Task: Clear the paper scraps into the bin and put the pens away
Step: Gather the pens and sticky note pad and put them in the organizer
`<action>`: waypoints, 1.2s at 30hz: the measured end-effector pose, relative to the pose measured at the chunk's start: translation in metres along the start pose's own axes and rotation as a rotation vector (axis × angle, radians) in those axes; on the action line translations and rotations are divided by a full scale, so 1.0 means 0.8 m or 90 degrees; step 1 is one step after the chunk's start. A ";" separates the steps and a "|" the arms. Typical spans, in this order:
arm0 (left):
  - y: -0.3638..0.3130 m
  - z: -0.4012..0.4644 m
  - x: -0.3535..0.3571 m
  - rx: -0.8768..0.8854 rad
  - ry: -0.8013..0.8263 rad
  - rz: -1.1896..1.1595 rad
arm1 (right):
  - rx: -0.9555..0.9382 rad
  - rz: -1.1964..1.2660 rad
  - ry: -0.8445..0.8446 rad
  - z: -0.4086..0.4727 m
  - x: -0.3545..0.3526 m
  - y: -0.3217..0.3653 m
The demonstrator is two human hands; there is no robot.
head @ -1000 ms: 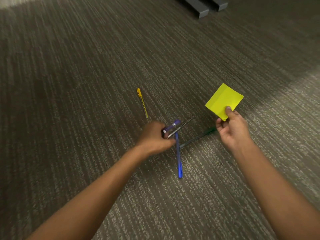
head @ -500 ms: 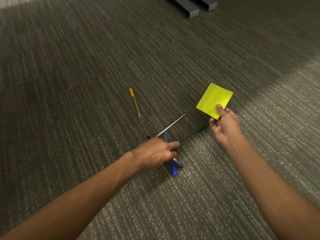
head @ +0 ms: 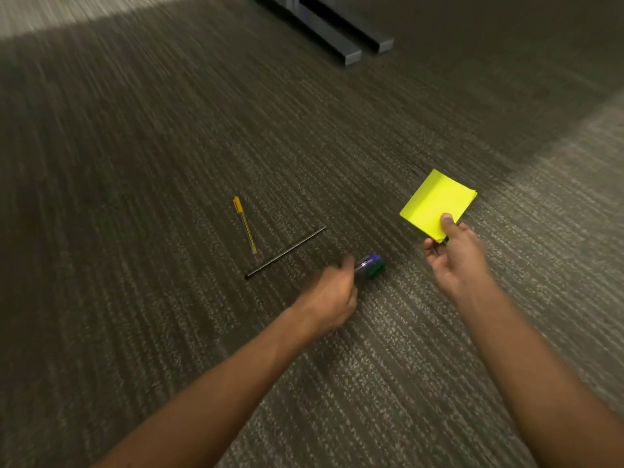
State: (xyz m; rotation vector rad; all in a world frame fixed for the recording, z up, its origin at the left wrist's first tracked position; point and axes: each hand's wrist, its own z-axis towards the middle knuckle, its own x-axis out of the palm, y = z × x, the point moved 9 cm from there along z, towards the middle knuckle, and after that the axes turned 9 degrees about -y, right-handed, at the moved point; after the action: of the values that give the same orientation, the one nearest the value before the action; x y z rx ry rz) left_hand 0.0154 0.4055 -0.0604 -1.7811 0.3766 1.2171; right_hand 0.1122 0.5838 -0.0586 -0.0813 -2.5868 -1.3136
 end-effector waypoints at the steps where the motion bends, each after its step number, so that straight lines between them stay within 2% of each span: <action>1: 0.001 0.005 0.003 -0.010 -0.017 0.035 | -0.002 -0.002 0.002 0.000 0.000 0.001; 4: 0.003 0.017 0.008 -0.030 -0.034 0.102 | -0.008 -0.006 0.008 0.003 0.000 0.000; 8: -0.012 0.021 0.021 0.050 0.000 0.225 | -0.002 -0.009 0.008 0.005 0.000 -0.008; 10: -0.009 0.020 0.015 0.029 -0.016 0.195 | 0.001 -0.008 0.006 0.005 0.001 -0.011; 12: 0.015 0.020 -0.011 -0.074 -0.064 0.022 | 0.003 -0.005 0.007 0.004 0.003 -0.014; 15: 0.086 0.025 -0.049 -0.284 -0.112 -0.372 | 0.012 0.010 0.013 0.001 0.011 -0.018; 16: 0.112 0.027 -0.067 -0.341 -0.149 -0.451 | 0.016 0.015 0.019 -0.002 0.015 -0.020; 18: 0.167 0.030 -0.103 -0.435 -0.237 -0.491 | 0.025 0.021 0.034 -0.007 0.027 -0.024; 22: 0.242 0.027 -0.140 -0.564 -0.365 -0.415 | 0.040 0.003 0.079 -0.023 0.052 -0.035; 25: 0.256 0.029 -0.141 -0.584 -0.339 -0.283 | 0.043 -0.008 0.103 -0.033 0.062 -0.040; 28: 0.250 0.036 -0.139 -0.521 -0.300 -0.076 | 0.033 -0.021 0.117 -0.038 0.066 -0.037; 31: 0.244 0.046 -0.137 -0.464 -0.296 -0.008 | 0.025 -0.022 0.118 -0.039 0.068 -0.032; 33: 0.244 0.054 -0.134 -0.462 -0.268 -0.021 | 0.019 -0.021 0.113 -0.041 0.071 -0.028; 34: 0.245 0.055 -0.131 -0.467 -0.262 -0.076 | 0.018 -0.022 0.112 -0.043 0.074 -0.027; 36: 0.241 0.050 -0.125 -0.498 -0.267 -0.353 | 0.019 -0.019 0.114 -0.051 0.081 -0.025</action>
State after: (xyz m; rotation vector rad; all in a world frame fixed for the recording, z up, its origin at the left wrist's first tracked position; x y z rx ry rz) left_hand -0.1843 0.3121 -0.0773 -1.9728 -0.8955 1.3589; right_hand 0.0537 0.5355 -0.0363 0.0777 -2.4639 -1.2308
